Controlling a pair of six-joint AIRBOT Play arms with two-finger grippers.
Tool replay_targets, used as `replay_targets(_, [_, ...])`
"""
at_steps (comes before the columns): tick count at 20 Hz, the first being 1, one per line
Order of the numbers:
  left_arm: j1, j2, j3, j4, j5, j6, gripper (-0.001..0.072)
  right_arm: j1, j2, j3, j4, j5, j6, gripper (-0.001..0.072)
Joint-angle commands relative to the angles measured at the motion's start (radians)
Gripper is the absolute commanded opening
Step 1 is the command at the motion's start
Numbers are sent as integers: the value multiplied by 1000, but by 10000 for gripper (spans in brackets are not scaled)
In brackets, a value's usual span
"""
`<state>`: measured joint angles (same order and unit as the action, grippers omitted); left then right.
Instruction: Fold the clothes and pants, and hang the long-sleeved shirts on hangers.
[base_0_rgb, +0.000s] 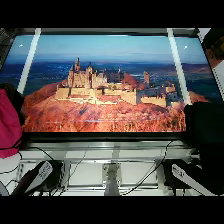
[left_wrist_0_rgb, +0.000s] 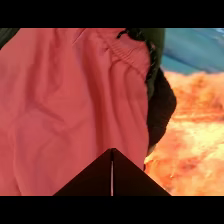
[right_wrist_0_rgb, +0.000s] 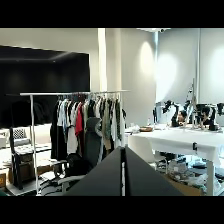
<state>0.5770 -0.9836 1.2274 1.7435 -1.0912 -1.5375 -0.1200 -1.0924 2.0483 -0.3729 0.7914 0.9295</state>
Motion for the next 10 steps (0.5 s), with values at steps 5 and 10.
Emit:
replay_targets(5, [23, -77, -17, 131, 9, 0, 7, 0, 0, 0, 0, 0, 0, 16])
replay_targets(10, [23, -161, -17, 177, 44, 0, 517, 0, 0, 0, 0, 0, 0, 16])
